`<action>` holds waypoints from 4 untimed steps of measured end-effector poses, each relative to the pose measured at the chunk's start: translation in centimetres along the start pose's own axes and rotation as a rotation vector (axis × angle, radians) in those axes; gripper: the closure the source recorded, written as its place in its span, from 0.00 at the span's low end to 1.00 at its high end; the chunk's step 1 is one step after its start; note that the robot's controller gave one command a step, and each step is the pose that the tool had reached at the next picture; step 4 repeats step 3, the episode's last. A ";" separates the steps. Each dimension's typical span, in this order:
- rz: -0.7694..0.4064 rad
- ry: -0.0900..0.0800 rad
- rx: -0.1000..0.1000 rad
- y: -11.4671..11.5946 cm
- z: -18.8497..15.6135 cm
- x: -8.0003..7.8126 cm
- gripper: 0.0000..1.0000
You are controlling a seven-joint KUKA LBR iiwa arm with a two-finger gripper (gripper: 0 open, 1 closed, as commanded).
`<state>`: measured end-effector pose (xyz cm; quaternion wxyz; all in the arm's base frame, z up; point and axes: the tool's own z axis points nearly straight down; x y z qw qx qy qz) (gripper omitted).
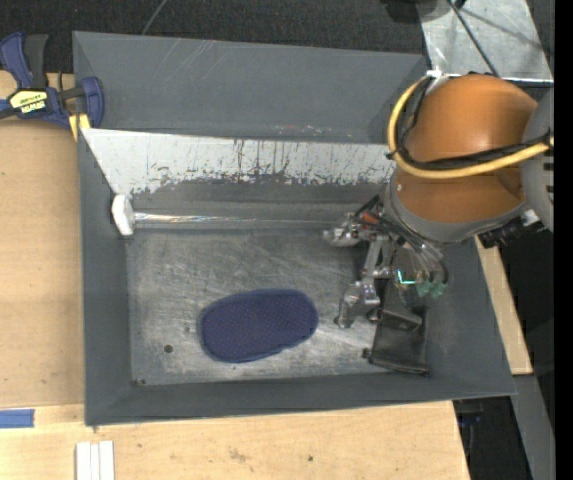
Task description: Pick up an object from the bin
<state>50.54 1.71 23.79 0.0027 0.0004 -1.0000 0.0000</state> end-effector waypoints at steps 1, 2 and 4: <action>-0.113 -0.002 0.001 2.9 15.1 -3.0 0.00; -0.111 -0.005 0.001 2.8 14.6 -3.1 1.00; -0.151 -0.017 0.001 1.9 1.8 -3.9 1.00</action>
Offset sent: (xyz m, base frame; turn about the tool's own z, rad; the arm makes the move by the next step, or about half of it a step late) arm 0.0288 0.0294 -0.1493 -0.1127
